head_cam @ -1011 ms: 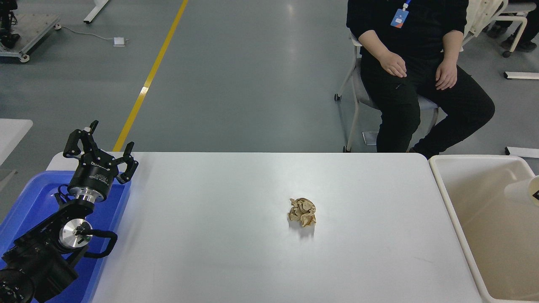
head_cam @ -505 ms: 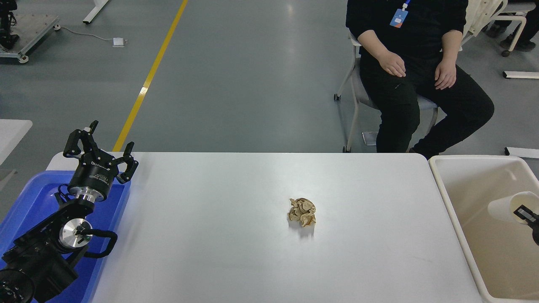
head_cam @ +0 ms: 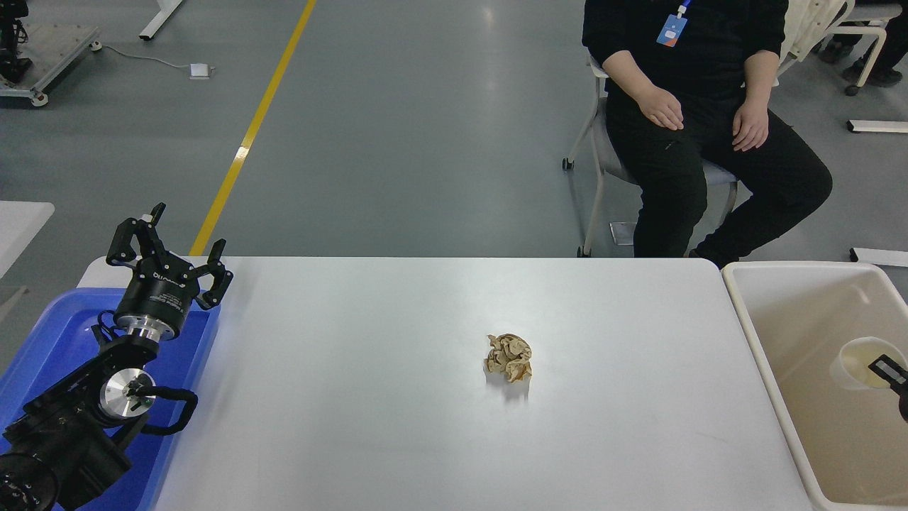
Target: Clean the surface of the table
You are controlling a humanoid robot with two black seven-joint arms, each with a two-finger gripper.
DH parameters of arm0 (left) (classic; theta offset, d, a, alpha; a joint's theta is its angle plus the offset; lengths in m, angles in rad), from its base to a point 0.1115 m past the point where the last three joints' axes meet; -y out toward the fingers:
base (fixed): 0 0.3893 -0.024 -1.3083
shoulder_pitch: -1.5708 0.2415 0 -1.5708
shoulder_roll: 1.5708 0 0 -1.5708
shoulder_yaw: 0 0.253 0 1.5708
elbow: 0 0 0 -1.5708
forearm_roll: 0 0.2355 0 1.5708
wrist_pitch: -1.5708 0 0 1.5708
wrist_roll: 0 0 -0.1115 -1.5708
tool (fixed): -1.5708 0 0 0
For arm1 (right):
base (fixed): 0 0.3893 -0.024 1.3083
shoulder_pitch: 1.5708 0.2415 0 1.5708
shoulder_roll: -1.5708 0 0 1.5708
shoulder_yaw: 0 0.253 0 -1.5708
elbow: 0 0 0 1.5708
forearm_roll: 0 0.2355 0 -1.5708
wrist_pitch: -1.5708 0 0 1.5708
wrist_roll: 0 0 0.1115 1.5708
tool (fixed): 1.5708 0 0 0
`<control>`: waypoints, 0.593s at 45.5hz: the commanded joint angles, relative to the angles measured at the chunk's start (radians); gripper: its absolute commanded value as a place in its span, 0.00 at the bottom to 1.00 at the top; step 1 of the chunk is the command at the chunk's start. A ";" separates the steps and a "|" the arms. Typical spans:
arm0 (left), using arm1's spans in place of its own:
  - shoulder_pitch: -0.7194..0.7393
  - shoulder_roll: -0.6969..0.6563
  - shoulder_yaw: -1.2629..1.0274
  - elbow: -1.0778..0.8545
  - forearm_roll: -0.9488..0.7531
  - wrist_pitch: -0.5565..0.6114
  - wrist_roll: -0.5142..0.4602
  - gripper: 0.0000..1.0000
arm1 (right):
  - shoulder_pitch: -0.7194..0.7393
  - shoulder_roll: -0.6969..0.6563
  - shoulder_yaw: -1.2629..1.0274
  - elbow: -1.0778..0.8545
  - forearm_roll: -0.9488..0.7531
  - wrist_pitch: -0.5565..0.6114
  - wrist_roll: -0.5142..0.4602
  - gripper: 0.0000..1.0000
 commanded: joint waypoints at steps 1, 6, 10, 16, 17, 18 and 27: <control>0.000 0.000 0.000 0.000 0.000 0.000 0.000 1.00 | 0.000 -0.009 0.008 0.007 0.027 -0.010 -0.005 0.98; 0.000 0.000 0.000 0.000 0.000 0.000 0.000 1.00 | 0.014 -0.029 0.050 0.011 0.029 -0.009 -0.004 0.98; 0.000 0.000 0.000 0.000 0.000 0.000 0.000 1.00 | 0.055 -0.061 0.171 0.020 0.027 0.000 -0.004 0.98; 0.000 -0.001 0.000 0.000 0.000 0.000 0.000 1.00 | 0.143 -0.127 0.365 0.031 0.027 0.013 -0.005 0.98; 0.000 0.000 0.000 0.000 0.000 0.000 0.000 1.00 | 0.161 -0.138 0.376 0.034 0.027 0.014 -0.005 0.98; 0.000 -0.001 0.000 0.000 0.000 0.000 0.000 1.00 | 0.181 -0.149 0.387 0.039 0.027 0.016 -0.005 0.98; 0.000 0.000 0.000 0.000 0.000 0.000 0.000 1.00 | 0.315 -0.209 0.413 0.060 0.029 0.014 0.001 0.98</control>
